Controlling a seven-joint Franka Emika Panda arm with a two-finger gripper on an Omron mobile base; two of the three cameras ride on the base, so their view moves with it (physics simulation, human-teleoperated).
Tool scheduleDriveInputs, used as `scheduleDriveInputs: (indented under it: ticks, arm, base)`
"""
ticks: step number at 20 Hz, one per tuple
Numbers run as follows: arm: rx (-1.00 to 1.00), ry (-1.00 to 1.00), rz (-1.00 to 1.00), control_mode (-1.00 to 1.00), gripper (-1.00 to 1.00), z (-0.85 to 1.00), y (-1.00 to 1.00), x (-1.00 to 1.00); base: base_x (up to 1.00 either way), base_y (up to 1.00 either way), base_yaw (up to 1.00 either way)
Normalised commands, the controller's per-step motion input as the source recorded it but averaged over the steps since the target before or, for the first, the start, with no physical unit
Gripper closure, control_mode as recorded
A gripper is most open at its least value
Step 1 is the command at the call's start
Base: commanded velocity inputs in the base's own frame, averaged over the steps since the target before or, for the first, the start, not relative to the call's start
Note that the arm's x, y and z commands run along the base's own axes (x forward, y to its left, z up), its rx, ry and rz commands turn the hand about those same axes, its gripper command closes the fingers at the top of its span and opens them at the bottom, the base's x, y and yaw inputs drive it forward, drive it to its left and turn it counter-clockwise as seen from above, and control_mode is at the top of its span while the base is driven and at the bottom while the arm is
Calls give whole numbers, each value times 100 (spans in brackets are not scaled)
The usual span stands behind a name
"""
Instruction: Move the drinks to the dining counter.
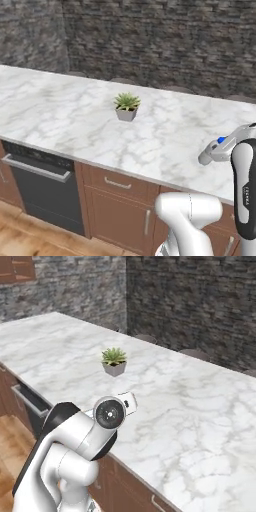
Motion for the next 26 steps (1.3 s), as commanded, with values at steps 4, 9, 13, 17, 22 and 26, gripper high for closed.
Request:
scheduleDriveInputs:
  ticks: [4,9,13,17,22,26]
  arm:
    - [0,0,0,100,100,0,0,0]
    - [0,0,0,100,100,0,0,0]
    - [0,0,0,100,100,0,0,0]
    - [0,0,0,100,100,0,0,0]
    - [0,0,0,100,100,0,0,0]
    - [0,0,0,100,100,0,0,0]
  base:
    - [0,0,-35]
    - [3,0,-36]
    - [6,0,-34]
    - [14,0,-27]
    - [16,0,-18]
    - [11,1,-7]
